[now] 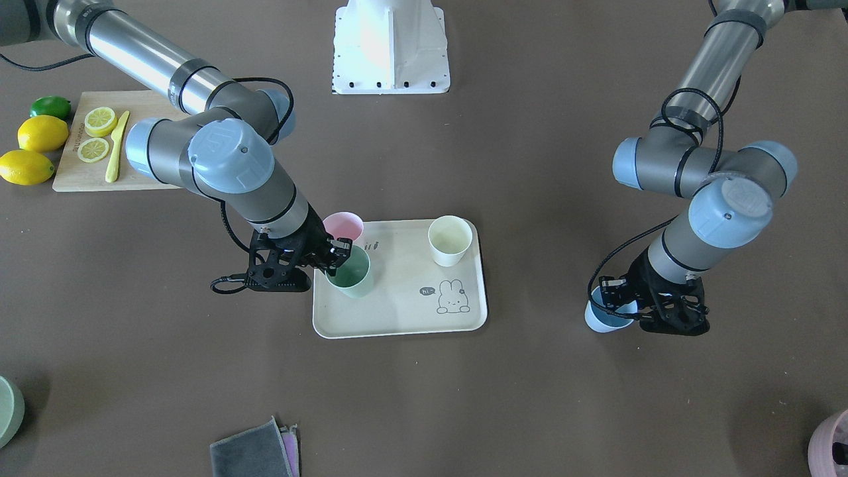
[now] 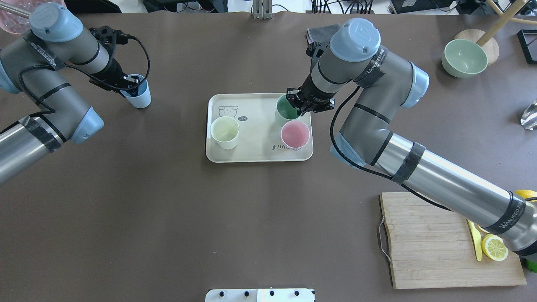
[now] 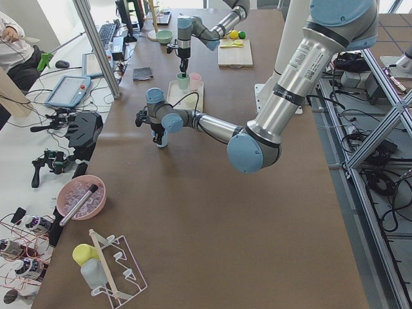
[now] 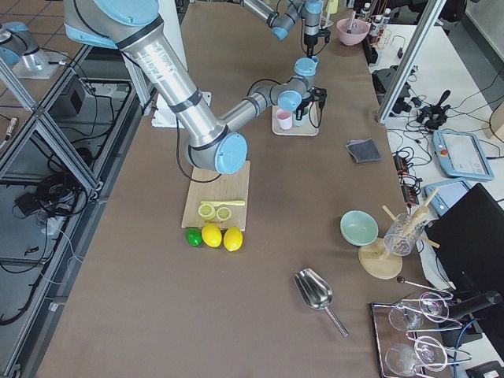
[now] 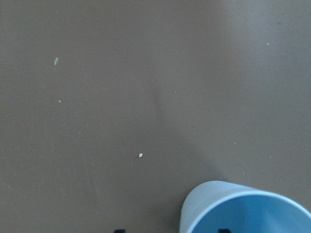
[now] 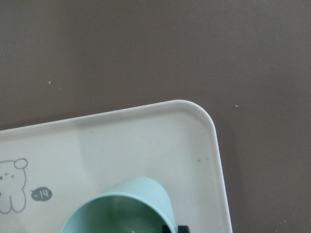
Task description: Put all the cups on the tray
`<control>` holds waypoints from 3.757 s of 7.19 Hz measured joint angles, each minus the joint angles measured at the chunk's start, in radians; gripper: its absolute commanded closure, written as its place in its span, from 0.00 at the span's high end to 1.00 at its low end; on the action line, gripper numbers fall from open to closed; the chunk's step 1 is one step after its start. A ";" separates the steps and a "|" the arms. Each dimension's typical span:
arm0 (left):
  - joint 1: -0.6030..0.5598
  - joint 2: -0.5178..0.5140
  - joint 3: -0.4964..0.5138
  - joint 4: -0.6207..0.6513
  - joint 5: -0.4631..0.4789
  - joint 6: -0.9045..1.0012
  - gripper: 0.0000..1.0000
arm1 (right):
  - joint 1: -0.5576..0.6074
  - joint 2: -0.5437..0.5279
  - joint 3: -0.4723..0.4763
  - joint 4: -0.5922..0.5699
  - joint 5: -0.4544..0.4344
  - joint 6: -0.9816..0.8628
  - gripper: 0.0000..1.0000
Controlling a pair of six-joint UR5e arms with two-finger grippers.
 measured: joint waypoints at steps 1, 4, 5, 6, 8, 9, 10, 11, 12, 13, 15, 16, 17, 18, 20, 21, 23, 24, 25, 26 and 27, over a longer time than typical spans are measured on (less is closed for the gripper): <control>0.000 -0.052 -0.010 0.040 -0.026 -0.038 0.00 | 0.011 0.008 0.000 -0.001 -0.002 -0.007 1.00; 0.079 -0.189 -0.024 0.071 -0.033 -0.246 0.00 | 0.099 0.014 -0.008 -0.006 0.010 -0.073 1.00; 0.120 -0.215 -0.020 0.071 -0.007 -0.293 0.26 | 0.131 0.008 -0.013 -0.006 0.028 -0.108 1.00; 0.150 -0.228 -0.013 0.067 0.029 -0.316 0.90 | 0.160 -0.003 -0.015 -0.006 0.056 -0.139 1.00; 0.157 -0.244 0.001 0.065 0.051 -0.326 0.97 | 0.203 -0.022 -0.010 -0.007 0.110 -0.169 1.00; 0.128 -0.240 -0.004 0.068 0.039 -0.316 0.97 | 0.225 -0.033 -0.008 -0.008 0.130 -0.193 1.00; 0.074 -0.196 -0.039 0.073 -0.008 -0.268 0.97 | 0.256 -0.057 -0.006 -0.008 0.151 -0.247 1.00; 0.004 -0.111 -0.109 0.087 -0.069 -0.172 0.97 | 0.299 -0.093 -0.004 -0.008 0.180 -0.323 1.00; -0.072 -0.009 -0.202 0.124 -0.107 -0.049 0.97 | 0.361 -0.144 -0.002 -0.007 0.222 -0.423 1.00; -0.138 0.095 -0.287 0.162 -0.120 0.084 0.97 | 0.427 -0.203 -0.004 -0.008 0.256 -0.547 1.00; -0.279 0.280 -0.367 0.188 -0.136 0.358 0.97 | 0.559 -0.298 -0.009 -0.087 0.287 -0.841 1.00; -0.344 0.360 -0.380 0.189 -0.140 0.491 0.98 | 0.621 -0.322 -0.006 -0.171 0.291 -0.995 1.00; -0.403 0.433 -0.386 0.188 -0.141 0.613 0.98 | 0.666 -0.352 -0.005 -0.233 0.289 -1.127 1.00; -0.445 0.490 -0.388 0.188 -0.138 0.691 0.98 | 0.690 -0.391 -0.001 -0.256 0.284 -1.217 1.00; -0.473 0.554 -0.392 0.188 -0.134 0.731 0.98 | 0.709 -0.465 0.007 -0.254 0.278 -1.330 1.00; -0.476 0.564 -0.396 0.184 -0.138 0.732 0.98 | 0.712 -0.491 0.011 -0.253 0.276 -1.344 1.00; -0.479 0.571 -0.400 0.184 -0.137 0.732 0.98 | 0.713 -0.516 0.026 -0.246 0.273 -1.341 1.00; -0.482 0.571 -0.403 0.187 -0.153 0.731 0.98 | 0.713 -0.525 0.038 -0.245 0.268 -1.340 1.00; -0.489 0.571 -0.404 0.195 -0.188 0.731 0.98 | 0.713 -0.531 0.047 -0.246 0.259 -1.339 1.00; -0.502 0.571 -0.404 0.211 -0.226 0.730 0.98 | 0.712 -0.533 0.053 -0.250 0.253 -1.339 1.00; -0.513 0.571 -0.404 0.227 -0.243 0.731 0.98 | 0.712 -0.534 0.055 -0.252 0.251 -1.340 1.00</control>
